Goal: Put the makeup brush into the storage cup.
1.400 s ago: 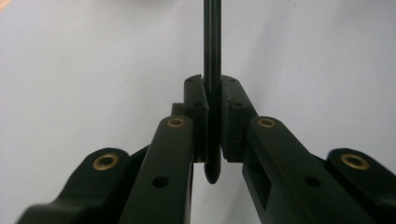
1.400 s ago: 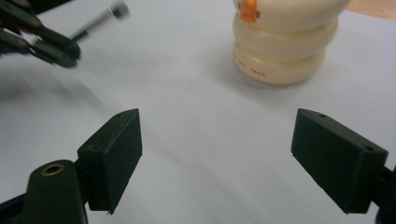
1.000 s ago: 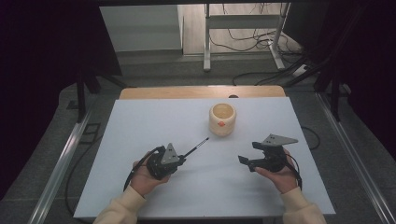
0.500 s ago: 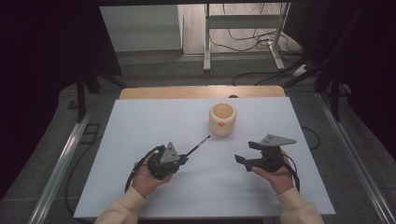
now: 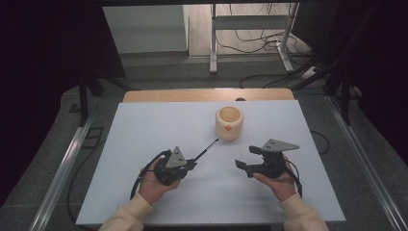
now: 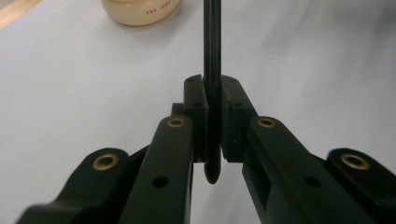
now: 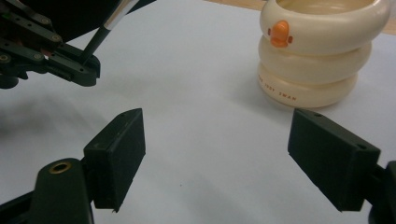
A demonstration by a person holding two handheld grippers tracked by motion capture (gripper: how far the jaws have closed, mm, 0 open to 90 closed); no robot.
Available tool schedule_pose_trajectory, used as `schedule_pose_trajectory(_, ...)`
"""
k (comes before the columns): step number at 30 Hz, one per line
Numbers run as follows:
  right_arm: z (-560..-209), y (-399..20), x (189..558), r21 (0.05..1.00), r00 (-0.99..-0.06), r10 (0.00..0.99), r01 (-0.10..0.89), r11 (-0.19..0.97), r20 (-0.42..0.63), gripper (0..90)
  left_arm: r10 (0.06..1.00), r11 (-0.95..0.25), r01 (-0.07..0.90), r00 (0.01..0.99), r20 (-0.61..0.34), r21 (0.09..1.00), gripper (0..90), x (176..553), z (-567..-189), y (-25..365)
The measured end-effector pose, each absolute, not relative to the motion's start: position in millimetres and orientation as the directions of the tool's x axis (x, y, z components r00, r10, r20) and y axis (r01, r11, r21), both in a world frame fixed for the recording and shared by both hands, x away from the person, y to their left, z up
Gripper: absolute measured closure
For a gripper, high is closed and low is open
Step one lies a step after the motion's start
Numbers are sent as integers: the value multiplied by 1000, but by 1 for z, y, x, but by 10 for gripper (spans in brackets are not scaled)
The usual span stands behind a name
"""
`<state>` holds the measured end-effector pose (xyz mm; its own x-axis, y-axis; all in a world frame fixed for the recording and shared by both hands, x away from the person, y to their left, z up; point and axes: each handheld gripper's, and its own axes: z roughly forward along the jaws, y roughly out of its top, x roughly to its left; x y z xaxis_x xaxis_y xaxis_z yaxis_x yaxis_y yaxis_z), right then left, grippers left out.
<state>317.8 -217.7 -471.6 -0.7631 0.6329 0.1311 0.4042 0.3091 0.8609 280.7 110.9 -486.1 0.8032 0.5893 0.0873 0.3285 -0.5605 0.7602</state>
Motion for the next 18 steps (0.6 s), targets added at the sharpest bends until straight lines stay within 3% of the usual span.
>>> schedule_pose_trajectory(18,-473,-195,317,871,-779,603,404,278,169,224,587,-566,302,801,117,767,832,280,-489,95)
